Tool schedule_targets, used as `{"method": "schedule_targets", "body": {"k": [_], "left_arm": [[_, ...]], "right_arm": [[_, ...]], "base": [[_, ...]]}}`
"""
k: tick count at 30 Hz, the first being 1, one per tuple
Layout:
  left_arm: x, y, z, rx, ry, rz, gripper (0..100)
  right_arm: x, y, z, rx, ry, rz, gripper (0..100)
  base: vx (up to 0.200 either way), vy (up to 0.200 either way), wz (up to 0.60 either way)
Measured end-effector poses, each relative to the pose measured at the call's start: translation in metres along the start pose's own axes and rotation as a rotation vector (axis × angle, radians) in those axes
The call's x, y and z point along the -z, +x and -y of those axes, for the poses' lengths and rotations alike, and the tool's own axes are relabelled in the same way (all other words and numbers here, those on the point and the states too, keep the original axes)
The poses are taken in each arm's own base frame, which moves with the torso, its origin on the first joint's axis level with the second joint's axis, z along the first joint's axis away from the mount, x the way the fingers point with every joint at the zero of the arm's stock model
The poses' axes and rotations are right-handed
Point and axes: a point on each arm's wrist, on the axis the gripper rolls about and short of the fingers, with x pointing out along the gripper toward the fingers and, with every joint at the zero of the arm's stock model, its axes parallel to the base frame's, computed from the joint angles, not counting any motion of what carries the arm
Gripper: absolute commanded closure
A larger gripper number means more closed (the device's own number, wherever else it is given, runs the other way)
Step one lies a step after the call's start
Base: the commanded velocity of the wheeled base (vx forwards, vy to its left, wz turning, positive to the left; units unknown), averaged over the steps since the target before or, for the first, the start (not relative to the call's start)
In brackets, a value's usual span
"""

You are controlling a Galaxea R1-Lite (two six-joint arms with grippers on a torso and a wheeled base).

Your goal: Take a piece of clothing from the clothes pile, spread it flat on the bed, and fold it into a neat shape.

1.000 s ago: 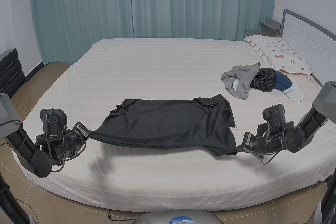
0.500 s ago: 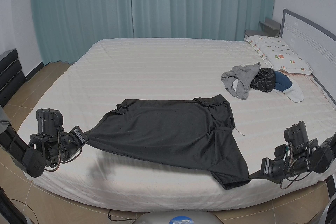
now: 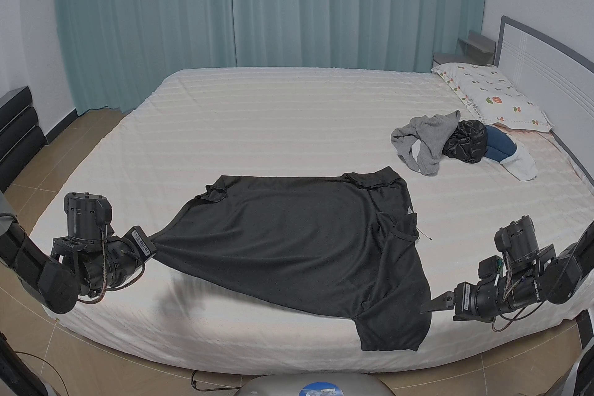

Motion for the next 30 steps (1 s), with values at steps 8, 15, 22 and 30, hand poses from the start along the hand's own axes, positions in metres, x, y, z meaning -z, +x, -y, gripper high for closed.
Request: {"method": "schedule_targets", "body": {"k": [8, 15, 22, 30], "left_arm": [[0.000, 0.000, 0.000, -0.001, 0.000, -0.003, 100], [0.002, 0.001, -0.001, -0.007, 0.002, -0.011, 100], [0.004, 0.002, -0.003, -0.028, 0.005, -0.033, 100], [0.007, 0.002, -0.004, -0.034, 0.028, -0.045, 100]], "right_arm": [[-0.017, 0.016, 0.011, 0.017, -0.053, 0.035, 0], [-0.037, 0.044, 0.022, 0.008, -0.078, 0.100, 0], [-0.054, 0.069, 0.026, -0.002, -0.077, 0.119, 0], [-0.061, 0.086, 0.030, -0.001, -0.071, 0.100, 100]], "base": [[0.000, 0.000, 0.00], [0.000, 0.000, 0.00], [0.000, 0.000, 0.00], [0.000, 0.000, 0.00]]}}
